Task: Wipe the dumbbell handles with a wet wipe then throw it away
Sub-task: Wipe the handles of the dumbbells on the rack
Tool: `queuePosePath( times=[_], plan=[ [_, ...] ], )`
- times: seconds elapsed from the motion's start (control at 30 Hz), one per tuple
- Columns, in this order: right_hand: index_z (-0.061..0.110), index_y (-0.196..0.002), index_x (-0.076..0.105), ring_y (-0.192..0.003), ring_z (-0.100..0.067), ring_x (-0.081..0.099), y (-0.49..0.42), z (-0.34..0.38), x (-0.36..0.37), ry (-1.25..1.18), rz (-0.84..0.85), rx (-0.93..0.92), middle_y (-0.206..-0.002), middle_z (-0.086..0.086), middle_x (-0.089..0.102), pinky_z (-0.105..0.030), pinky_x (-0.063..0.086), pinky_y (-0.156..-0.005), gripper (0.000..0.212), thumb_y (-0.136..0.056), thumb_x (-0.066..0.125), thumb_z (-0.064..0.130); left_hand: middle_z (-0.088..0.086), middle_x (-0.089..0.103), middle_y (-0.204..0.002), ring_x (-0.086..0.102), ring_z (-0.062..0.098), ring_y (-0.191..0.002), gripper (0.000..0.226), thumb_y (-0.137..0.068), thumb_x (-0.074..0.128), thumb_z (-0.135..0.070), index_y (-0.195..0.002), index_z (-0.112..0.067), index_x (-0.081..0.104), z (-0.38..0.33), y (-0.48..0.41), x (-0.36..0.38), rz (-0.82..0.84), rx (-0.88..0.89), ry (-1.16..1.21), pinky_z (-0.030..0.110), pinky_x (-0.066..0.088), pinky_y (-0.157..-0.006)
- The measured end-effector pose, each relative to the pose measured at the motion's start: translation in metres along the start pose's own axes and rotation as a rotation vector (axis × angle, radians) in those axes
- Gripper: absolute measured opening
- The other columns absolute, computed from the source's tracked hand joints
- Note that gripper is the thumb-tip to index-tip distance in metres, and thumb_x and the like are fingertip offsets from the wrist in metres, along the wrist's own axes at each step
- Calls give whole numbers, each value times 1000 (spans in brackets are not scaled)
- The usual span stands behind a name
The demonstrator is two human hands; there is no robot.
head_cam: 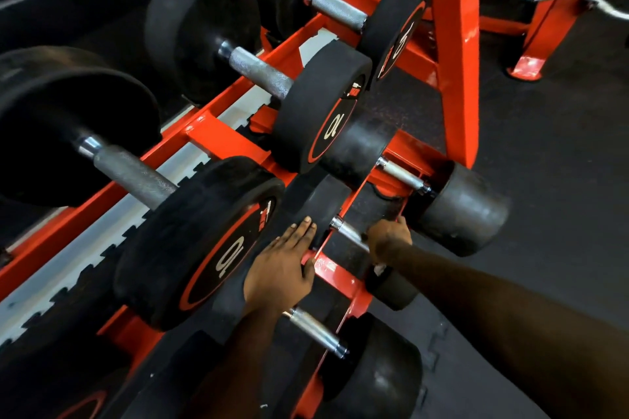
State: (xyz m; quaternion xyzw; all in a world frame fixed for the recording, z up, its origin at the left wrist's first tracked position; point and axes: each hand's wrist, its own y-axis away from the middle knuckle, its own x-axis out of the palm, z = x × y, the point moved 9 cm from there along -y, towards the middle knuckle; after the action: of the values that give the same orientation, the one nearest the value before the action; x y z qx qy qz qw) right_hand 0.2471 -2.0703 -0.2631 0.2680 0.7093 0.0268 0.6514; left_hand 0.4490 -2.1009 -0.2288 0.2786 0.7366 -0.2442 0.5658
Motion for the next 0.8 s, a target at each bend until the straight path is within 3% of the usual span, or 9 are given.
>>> queuePosePath(
  times=[0.1,0.2,0.33,0.43,0.53,0.63,0.7,0.8],
  plan=[
    [20,-101,71,-105,-21,66,15,-1,3,-30,-96,75,-109,-1,72,-39,27,-108,24,-92,49,16,-12,26,-165,31,8,-149,68,-91,44,-40,-158,-27,34,1,3,1,5,-4,6,32,36,-118],
    [20,-104,70,-102,-23,67,33,12,5,6,-178,13,-109,-2,72,-37,33,-104,31,-96,41,13,-12,29,-164,34,8,-148,67,-91,47,-38,-156,-26,37,-1,3,1,-6,-7,25,33,38,-116],
    [10,-114,69,-107,-34,66,8,-12,-4,-93,30,-138,-113,-15,69,-35,52,-87,27,-93,55,16,-12,29,-164,34,8,-148,67,-91,45,-39,-156,-26,38,0,3,1,0,-14,20,33,37,-117],
    [11,-109,72,-109,-30,66,-9,-37,-4,-120,87,-117,-113,-9,70,-31,55,-87,27,-87,56,13,-11,29,-164,34,8,-148,65,-92,46,-39,-156,-26,38,-1,5,1,0,-16,18,31,35,-118],
    [12,-107,72,-103,-34,67,-18,-46,-17,-283,-77,61,-110,-12,70,-37,54,-79,22,-90,61,21,-11,33,-162,38,9,-146,64,-92,48,-37,-154,-25,43,-1,5,-1,-25,-18,19,28,34,-117],
    [12,-109,69,-102,-35,67,-25,-46,-24,-304,-232,164,-109,-15,70,-39,54,-80,23,-95,50,16,-13,34,-161,39,8,-145,64,-91,43,-40,-153,-27,43,1,5,-1,-33,-25,23,30,38,-116],
    [15,-114,64,-107,-35,65,-33,-34,-12,-308,-149,95,-115,-15,67,-40,53,-84,27,-94,47,12,-14,34,-161,39,7,-145,64,-91,42,-42,-153,-27,44,2,6,-1,-43,-30,28,31,39,-115],
    [8,-115,62,-111,-33,63,-46,-12,25,-265,156,-149,-122,-17,65,-35,51,-91,26,-92,51,15,-14,36,-160,40,8,-144,60,-93,46,-41,-152,-27,46,2,4,0,-48,-32,38,32,40,-115]
  ],
)
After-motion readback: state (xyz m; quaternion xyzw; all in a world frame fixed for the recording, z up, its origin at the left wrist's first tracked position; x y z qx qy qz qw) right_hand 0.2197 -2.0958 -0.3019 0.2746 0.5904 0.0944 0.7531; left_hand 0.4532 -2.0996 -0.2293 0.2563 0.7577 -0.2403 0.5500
